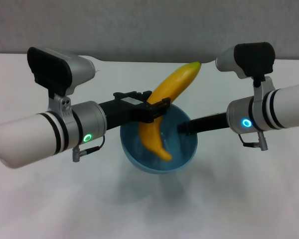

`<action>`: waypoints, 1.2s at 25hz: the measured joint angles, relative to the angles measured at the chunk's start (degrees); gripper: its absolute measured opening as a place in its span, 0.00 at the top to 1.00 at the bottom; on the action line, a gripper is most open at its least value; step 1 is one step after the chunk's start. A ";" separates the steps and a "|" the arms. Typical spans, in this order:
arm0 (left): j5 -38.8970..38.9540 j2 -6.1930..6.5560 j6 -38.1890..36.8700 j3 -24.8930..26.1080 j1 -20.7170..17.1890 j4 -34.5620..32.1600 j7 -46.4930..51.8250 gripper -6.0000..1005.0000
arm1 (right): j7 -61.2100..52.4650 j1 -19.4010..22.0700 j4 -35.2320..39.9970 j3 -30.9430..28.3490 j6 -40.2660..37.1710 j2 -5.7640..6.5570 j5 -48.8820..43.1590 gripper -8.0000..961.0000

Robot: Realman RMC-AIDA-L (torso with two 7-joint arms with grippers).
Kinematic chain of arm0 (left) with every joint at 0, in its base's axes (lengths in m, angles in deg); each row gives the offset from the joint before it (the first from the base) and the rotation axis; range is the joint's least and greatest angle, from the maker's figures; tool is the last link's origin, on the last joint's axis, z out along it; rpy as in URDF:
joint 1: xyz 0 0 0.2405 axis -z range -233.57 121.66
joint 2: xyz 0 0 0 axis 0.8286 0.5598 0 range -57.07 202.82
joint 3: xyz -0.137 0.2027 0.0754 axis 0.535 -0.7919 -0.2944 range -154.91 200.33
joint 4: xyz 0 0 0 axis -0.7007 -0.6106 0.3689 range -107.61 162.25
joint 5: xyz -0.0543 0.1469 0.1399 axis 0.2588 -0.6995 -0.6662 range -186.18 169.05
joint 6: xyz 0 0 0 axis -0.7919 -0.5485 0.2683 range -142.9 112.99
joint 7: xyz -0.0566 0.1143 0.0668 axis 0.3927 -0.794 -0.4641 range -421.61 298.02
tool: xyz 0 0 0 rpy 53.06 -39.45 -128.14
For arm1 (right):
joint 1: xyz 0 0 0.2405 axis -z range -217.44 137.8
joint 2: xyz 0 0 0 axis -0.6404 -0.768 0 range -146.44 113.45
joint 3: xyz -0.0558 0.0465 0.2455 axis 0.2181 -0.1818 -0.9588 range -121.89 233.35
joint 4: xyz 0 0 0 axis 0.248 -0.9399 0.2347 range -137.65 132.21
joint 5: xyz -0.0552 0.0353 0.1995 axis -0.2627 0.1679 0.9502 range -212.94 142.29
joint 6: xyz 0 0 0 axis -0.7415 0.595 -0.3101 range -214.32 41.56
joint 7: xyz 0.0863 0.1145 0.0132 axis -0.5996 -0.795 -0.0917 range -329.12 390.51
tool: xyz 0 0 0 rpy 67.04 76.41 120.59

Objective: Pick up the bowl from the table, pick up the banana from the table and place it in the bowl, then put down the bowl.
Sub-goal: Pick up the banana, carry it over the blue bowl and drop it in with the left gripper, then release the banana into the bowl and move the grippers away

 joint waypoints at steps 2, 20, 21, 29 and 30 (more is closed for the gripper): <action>0.02 0.00 -0.41 0.04 -0.01 -0.27 -0.31 0.34 | 0.00 -0.01 -0.02 -0.12 -0.31 0.07 0.02 0.94; 1.00 0.50 -3.93 10.26 -2.08 0.53 -8.03 0.11 | -0.07 -0.69 -1.91 -7.24 -8.13 0.92 -4.87 0.93; 0.99 0.50 -4.76 11.44 -2.39 0.57 -9.40 0.11 | -0.07 -0.69 -1.91 -7.24 -8.13 0.92 -4.87 0.93; 1.15 0.35 -7.62 13.14 -3.61 0.58 -12.76 0.11 | -0.09 -5.86 -7.73 -15.59 -12.79 2.98 -13.73 0.93; 1.10 0.27 -7.63 12.94 -3.64 0.44 -12.92 0.11 | -0.09 -6.68 -8.70 -15.79 -13.12 3.32 -14.20 0.93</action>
